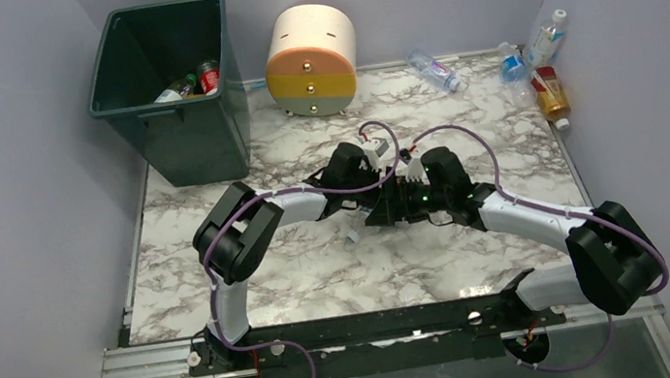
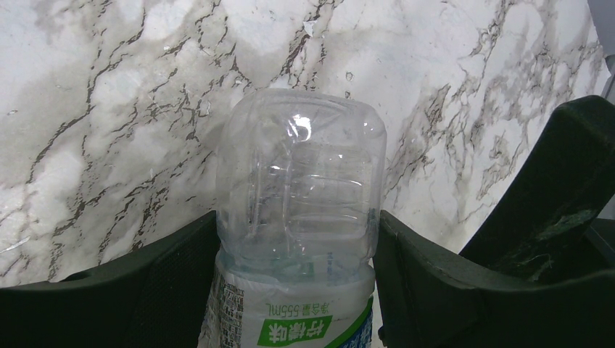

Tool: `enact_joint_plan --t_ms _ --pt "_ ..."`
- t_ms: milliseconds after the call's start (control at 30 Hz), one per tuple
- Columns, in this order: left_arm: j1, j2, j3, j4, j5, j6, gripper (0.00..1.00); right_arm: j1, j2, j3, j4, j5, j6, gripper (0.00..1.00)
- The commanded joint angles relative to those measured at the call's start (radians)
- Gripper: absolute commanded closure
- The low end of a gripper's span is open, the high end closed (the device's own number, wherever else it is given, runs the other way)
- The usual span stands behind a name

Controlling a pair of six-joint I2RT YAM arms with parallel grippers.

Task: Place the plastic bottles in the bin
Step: Pick up the plastic bottle at the center of the board.

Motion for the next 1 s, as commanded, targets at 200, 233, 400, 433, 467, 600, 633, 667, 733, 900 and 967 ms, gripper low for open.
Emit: enact_joint_plan --t_ms 200,233,400,433,467,600,633,667,733,900,967 --pt "-0.009 0.030 -0.027 -0.034 0.041 0.005 0.33 0.004 0.015 0.045 0.136 -0.051 0.007 0.01" --pt "-0.009 0.032 -0.026 -0.034 0.043 0.003 0.33 0.005 0.018 0.046 0.138 -0.053 0.007 0.01" --pt "-0.009 0.035 -0.026 -0.034 0.044 0.005 0.33 0.005 0.029 0.054 0.141 -0.057 0.001 0.01" --pt "-0.009 0.034 -0.026 -0.034 0.043 0.006 0.33 0.005 0.028 0.054 0.141 -0.056 0.001 0.01" --pt "-0.009 0.036 -0.025 -0.034 0.044 0.005 0.33 0.005 0.027 0.054 0.140 -0.057 0.001 0.01" --pt "-0.008 0.041 -0.024 -0.033 0.047 0.006 0.33 0.005 0.023 0.051 0.137 -0.054 0.001 0.01" --pt "-0.008 0.042 -0.024 -0.031 0.049 0.004 0.33 0.005 0.024 0.051 0.139 -0.054 0.001 0.01" --pt "-0.007 0.042 -0.024 -0.030 0.049 0.004 0.33 0.005 0.026 0.050 0.139 -0.053 0.002 0.01" --pt "-0.007 0.045 -0.023 -0.028 0.049 0.003 0.33 0.004 0.028 0.046 0.145 -0.054 0.005 0.01" --pt "-0.007 0.048 -0.021 -0.028 0.051 0.004 0.33 0.005 0.039 0.048 0.154 -0.060 0.006 0.01" --pt "-0.007 0.048 -0.021 -0.027 0.050 0.003 0.33 0.005 0.040 0.047 0.155 -0.058 0.006 0.01"
